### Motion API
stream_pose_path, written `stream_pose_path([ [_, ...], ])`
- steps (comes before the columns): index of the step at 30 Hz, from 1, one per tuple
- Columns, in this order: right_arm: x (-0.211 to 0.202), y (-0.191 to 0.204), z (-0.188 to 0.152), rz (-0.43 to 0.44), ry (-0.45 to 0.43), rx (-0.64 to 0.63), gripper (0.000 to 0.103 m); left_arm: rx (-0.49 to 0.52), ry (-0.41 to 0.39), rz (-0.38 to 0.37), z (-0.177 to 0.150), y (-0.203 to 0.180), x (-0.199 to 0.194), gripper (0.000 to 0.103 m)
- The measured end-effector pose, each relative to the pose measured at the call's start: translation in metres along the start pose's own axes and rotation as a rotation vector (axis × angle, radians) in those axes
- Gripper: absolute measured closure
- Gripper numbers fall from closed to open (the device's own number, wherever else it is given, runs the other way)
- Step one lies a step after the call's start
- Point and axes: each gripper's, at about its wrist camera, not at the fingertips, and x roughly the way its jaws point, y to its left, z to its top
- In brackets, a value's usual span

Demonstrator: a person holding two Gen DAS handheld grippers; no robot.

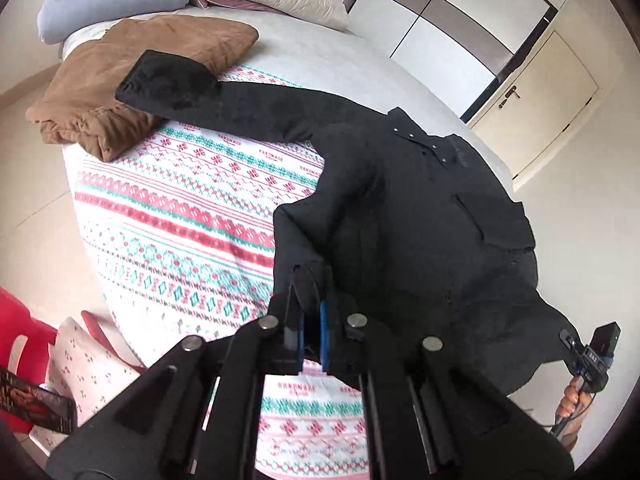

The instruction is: Fold large clothes

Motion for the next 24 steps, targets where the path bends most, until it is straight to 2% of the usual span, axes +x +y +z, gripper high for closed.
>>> stream_pose_path([
  [4, -0.052, -0.014, 0.018, -0.057, -0.055, 0.013, 0.092, 0.04, 0.004, -0.039, -0.057, -0.023, -0.039, 0.098],
  [7, -0.069, -0.036, 0.011, -0.137, -0.057, 0.039, 0.092, 0.055, 0.069, -0.076, -0.105, -0.032, -0.037, 0.098],
  [8, -0.072, -0.047, 0.003, -0.163, -0.047, 0.051, 0.092, 0.072, 0.103, -0.063, -0.121, -0.033, -0.029, 0.097],
  [11, -0.056, -0.086, -0.023, -0.275, 0.047, 0.085, 0.09, 0.145, 0.208, 0.097, -0.16, -0.026, 0.009, 0.093],
  [12, -0.048, -0.099, -0.033, -0.307, 0.086, 0.103, 0.084, 0.149, 0.233, 0.128, -0.169, -0.022, 0.016, 0.087],
  [13, -0.042, -0.112, -0.041, -0.352, 0.123, 0.119, 0.075, 0.139, 0.234, 0.131, -0.171, -0.017, 0.019, 0.084],
  [14, -0.041, -0.122, -0.051, -0.376, 0.142, 0.137, 0.071, 0.125, 0.215, 0.13, -0.17, -0.013, 0.017, 0.076],
  [16, -0.048, -0.13, -0.057, -0.339, 0.122, 0.187, 0.057, 0.111, 0.15, 0.128, -0.162, -0.008, 0.005, 0.061],
  [17, -0.052, -0.133, -0.058, -0.322, 0.105, 0.21, 0.053, 0.114, 0.105, 0.129, -0.161, -0.008, -0.004, 0.043],
  [18, -0.059, -0.134, -0.061, -0.31, 0.084, 0.221, 0.046, 0.121, 0.064, 0.123, -0.157, -0.007, -0.009, 0.031],
  [20, -0.064, -0.134, -0.064, -0.282, 0.05, 0.22, 0.036, 0.137, 0.034, 0.097, -0.15, -0.006, -0.007, 0.029],
  [21, -0.063, -0.134, -0.063, -0.265, 0.043, 0.219, 0.032, 0.138, 0.053, 0.077, -0.148, -0.005, 0.002, 0.029],
  [23, -0.056, -0.138, -0.064, -0.223, 0.047, 0.234, 0.031, 0.107, 0.126, 0.038, -0.15, 0.0, 0.025, 0.029],
  [24, -0.051, -0.14, -0.065, -0.201, 0.054, 0.243, 0.031, 0.084, 0.171, 0.013, -0.152, 0.002, 0.038, 0.033],
])
